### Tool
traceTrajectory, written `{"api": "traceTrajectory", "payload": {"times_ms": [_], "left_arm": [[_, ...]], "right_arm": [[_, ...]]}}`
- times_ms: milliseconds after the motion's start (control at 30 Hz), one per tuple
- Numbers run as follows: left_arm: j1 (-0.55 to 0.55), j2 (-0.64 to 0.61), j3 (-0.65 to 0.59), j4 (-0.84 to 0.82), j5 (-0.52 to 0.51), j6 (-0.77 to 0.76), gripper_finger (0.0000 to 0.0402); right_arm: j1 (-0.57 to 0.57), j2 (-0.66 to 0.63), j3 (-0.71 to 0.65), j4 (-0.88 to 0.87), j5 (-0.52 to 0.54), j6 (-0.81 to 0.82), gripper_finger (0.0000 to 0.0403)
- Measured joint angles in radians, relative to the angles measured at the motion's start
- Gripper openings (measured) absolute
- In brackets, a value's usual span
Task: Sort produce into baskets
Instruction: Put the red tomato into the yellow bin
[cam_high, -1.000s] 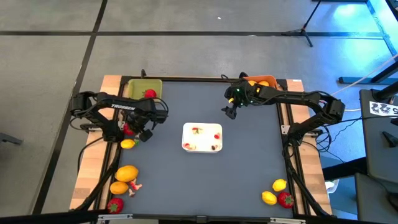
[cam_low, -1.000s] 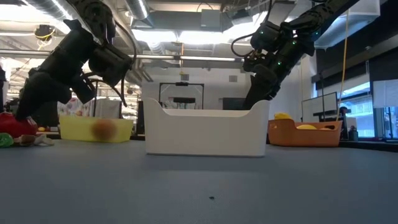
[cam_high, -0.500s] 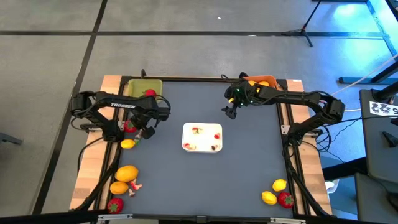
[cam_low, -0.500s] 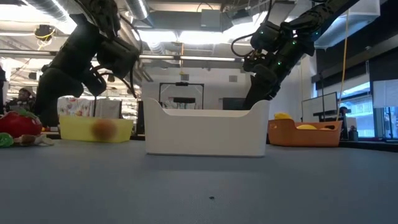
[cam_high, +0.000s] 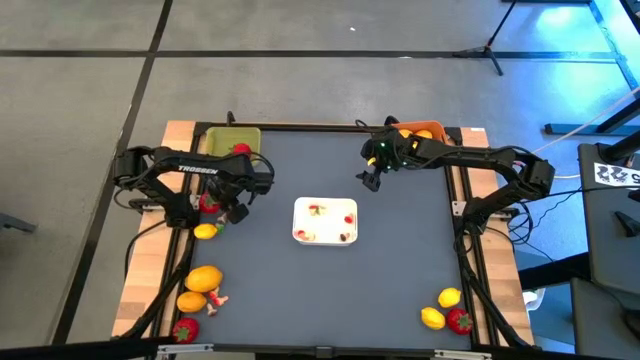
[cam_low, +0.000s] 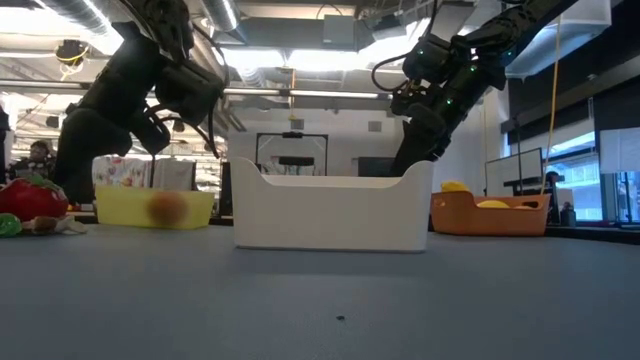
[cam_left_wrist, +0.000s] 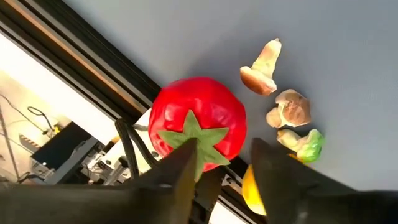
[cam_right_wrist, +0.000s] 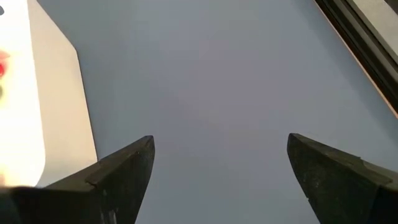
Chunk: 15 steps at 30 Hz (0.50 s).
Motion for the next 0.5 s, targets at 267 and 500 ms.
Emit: {"api": "traceTrajectory", "payload": {"times_ms": [267, 500], "left_arm": [[0.002, 0.000, -0.005, -0.008, -0.084, -0.059, 0.0288], [0.030, 0.000, -0.053, 0.008, -0.034, -0.083, 0.0327]], "right_arm": [[0.000, 0.000, 0.000, -0.002, -0.027, 0.007, 0.0363], [0.000, 0.000, 0.000, -0.005, -0.026, 0.008, 0.0363]]}}
